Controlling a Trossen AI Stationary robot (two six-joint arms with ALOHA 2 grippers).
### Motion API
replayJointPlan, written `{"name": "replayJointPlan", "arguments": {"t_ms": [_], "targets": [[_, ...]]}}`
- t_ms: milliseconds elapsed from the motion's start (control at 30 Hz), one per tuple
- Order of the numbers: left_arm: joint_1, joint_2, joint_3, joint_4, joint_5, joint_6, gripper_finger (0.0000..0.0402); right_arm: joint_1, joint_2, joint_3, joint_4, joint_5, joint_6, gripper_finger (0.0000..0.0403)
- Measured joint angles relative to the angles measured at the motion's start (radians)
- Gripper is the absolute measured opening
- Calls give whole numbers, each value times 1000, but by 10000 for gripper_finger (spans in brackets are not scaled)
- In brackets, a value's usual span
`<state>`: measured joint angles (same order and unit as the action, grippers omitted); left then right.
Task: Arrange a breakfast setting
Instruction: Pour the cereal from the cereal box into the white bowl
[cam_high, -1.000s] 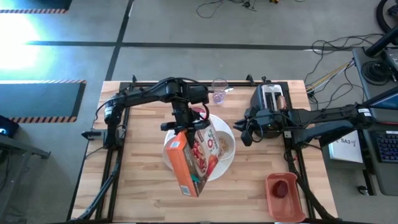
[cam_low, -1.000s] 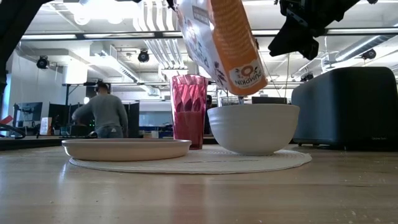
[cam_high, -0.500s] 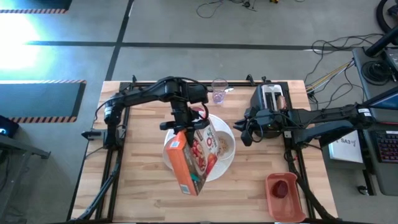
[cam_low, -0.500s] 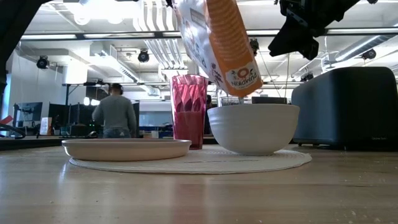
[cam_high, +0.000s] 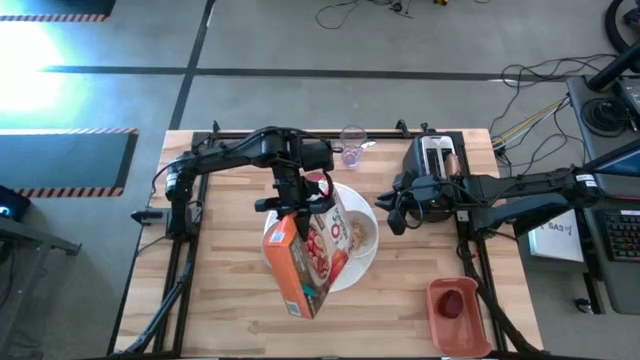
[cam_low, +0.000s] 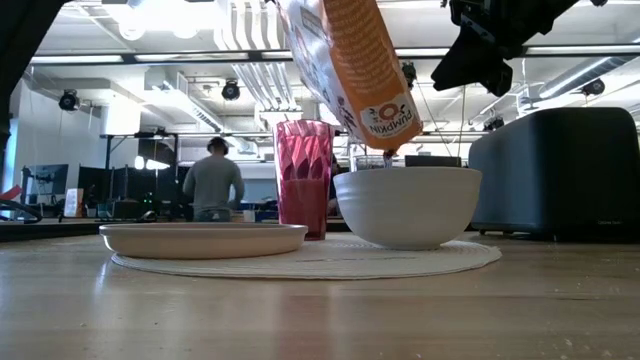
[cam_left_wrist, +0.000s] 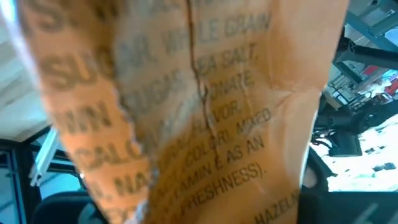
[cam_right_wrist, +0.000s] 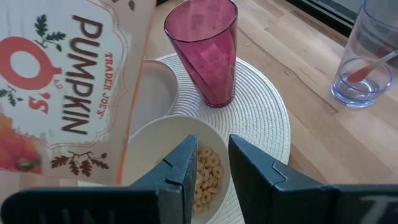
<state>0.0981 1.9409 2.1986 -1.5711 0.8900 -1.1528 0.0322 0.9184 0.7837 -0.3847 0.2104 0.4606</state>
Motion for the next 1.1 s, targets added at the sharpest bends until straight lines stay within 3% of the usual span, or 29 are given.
{"name": "replayJointPlan", "arguments": {"t_ms": [367, 767, 967, 1100], "targets": [[-67, -43, 0, 0, -125, 74, 27, 0, 0, 0, 0, 0, 0, 82], [-213, -100, 0, -1, -373, 97, 27, 0, 0, 0, 0, 0, 0, 82], [-308, -125, 0, 0, -556, 143, 27, 0, 0, 0, 0, 0, 0, 82], [-384, -144, -1, -1, -731, 174, 27, 0, 0, 0, 0, 0, 0, 82]]}}
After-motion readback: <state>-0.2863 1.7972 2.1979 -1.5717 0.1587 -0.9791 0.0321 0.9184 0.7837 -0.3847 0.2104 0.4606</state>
